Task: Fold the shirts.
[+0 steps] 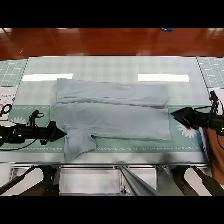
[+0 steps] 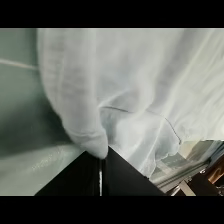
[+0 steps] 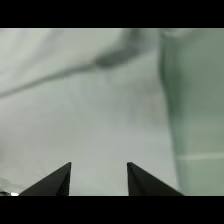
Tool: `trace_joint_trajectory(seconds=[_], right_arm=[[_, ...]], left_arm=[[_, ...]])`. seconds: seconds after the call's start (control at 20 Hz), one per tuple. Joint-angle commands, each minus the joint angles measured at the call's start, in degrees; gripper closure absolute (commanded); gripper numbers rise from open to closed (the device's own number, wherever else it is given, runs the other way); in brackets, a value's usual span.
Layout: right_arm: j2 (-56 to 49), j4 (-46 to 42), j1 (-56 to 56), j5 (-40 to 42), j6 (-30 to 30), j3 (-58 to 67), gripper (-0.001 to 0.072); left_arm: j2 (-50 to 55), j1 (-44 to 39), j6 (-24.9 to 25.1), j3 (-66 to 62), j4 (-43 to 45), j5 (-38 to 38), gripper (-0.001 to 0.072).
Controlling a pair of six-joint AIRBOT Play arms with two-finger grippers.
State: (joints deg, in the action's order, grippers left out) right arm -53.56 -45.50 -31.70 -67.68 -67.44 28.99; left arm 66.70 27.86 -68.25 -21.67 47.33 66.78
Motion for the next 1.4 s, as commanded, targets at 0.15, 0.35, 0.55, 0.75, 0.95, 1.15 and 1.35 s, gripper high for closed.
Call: trace_joint_trajectory(seconds=[0.15, 0.35, 0.55, 0.75, 0.95, 1.15, 1.35], right_arm=[[0.0, -19.1, 0.0, -7.6, -11.4, -3.6, 0.0297], [-3.4, -16.8, 0.0, -6.4, -10.8, -4.7, 0.0297], [-9.3, -8.3, 0.0, -0.9, -7.0, -4.7, 0.0298], [-16.1, -0.3, 0.0, 0.1, -1.0, -4.7, 0.0298], [-17.6, 6.1, 0.0, -1.0, 8.6, -4.5, 0.0681], [-17.6, 6.2, 0.0, -5.2, 9.4, -0.7, 0.0682], [-17.7, 6.1, 0.0, -5.4, 7.1, 6.2, 0.0683]], left_arm=[[0.3, -0.3, 1.2, -1.3, -1.1, 2.3, 0.0688], [0.3, -0.3, 1.6, -1.3, -1.1, 2.3, 0.0688], [0.3, -0.3, 1.6, -1.3, -1.1, 2.2, 0.0688], [0.3, -0.3, 1.6, -1.4, -1.1, 1.6, 0.0688], [0.3, -0.3, 1.6, -2.8, -1.1, 1.4, 0.0688], [0.3, -0.3, 1.6, -8.9, -1.1, 3.3, 0.0688], [1.3, -0.7, 1.6, -17.0, -5.2, 2.4, 0.0688]])
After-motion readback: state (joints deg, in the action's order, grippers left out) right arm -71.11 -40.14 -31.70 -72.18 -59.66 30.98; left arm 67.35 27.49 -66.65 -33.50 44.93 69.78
